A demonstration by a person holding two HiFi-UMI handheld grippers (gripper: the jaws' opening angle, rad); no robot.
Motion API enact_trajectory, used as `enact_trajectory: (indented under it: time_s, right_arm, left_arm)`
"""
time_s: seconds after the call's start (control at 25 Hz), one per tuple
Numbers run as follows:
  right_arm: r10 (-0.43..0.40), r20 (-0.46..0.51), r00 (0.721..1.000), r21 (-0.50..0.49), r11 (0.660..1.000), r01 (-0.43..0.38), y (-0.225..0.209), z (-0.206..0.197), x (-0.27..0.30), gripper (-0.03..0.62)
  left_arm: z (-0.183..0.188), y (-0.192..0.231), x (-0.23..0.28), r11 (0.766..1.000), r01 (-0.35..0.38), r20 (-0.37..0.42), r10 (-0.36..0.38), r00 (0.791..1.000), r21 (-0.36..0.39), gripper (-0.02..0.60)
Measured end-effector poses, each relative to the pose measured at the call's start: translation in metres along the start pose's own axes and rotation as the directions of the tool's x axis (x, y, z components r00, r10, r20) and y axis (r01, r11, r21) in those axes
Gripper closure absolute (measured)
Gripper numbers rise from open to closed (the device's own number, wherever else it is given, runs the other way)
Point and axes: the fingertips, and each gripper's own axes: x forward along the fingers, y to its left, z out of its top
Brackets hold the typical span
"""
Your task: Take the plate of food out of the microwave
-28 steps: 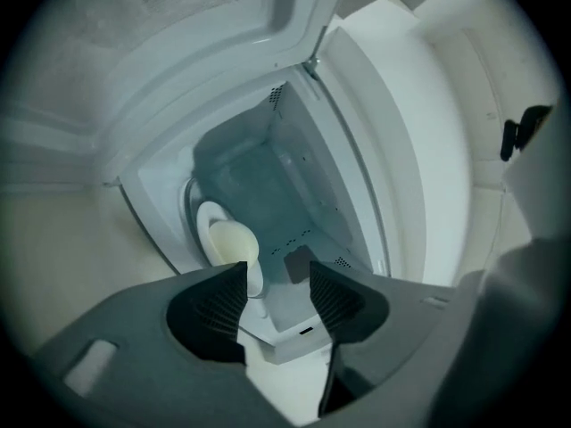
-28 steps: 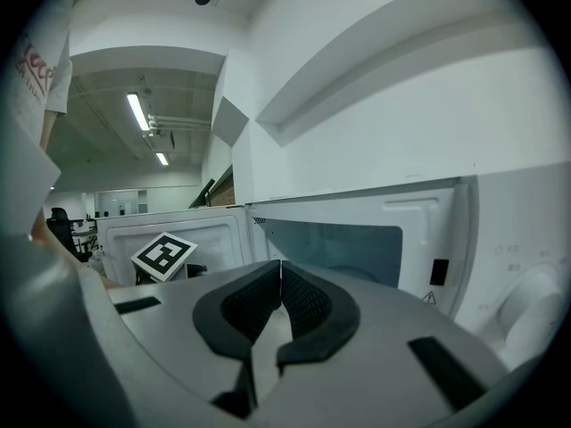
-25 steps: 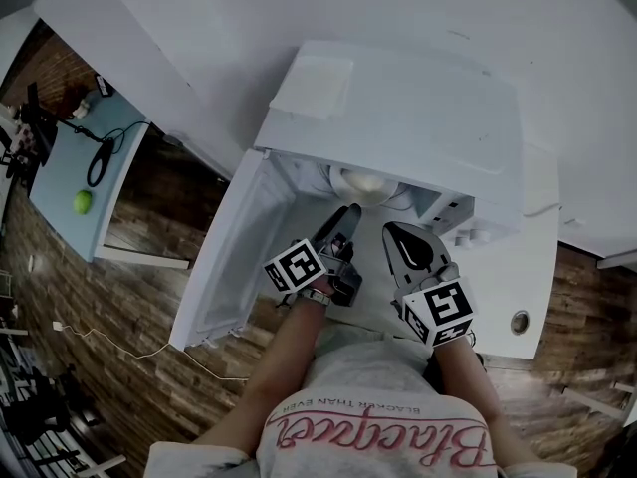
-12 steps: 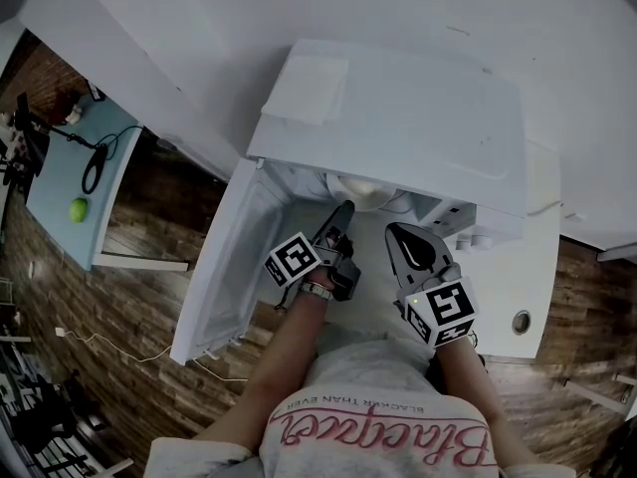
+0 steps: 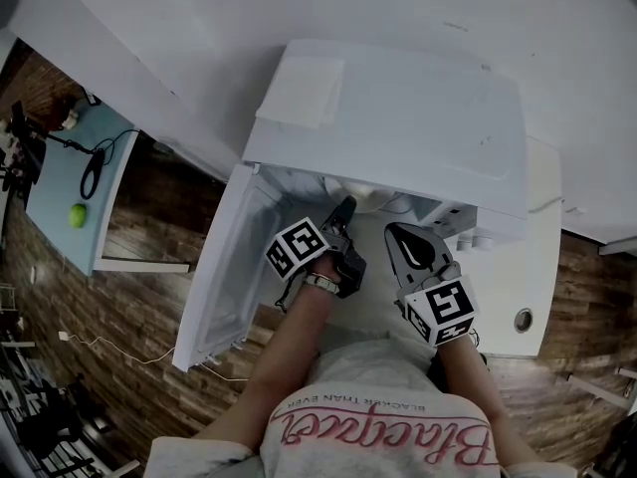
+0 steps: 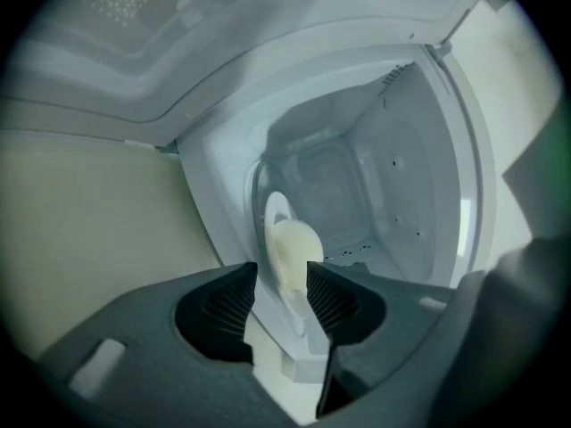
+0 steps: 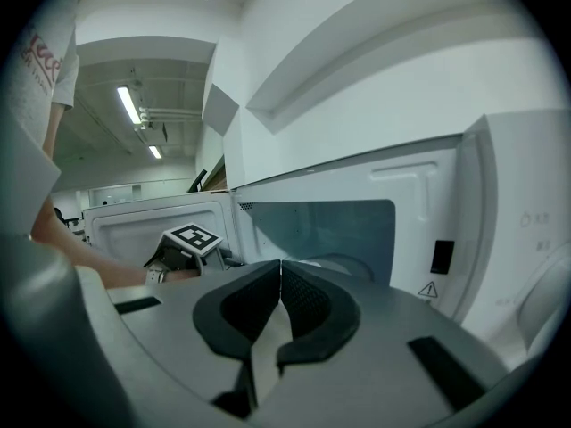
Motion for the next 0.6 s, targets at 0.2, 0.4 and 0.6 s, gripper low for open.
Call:
enact_trajectory:
  time_s: [0.2,0.4,0.6]
  right_arm:
    - [0.015,-0.004,1.000,-0.013,1.000,-0.015,0.005,-0.001,0.001,0.582]
    - [0.022,-0.005,1.000,-0.020,1.000,-0.022,0.007,-0.001,0.001,0.582]
    - [0.036,-0.004,0.999,-0.031,0.999,-0.036,0.012,0.000,0.000,0.582]
  left_arm:
    - [0.001,0.012,0.002,0.988,-0.156,0.013,0.156,0.988,-0.009,0.454]
    - [0.002,0.013,0.002,0.982,-0.184,0.016,0.185,0.983,-0.033,0.461]
    - [0.006,0.010,0.001,0.983,-0.179,0.016,0.180,0.984,-0.035,0.522]
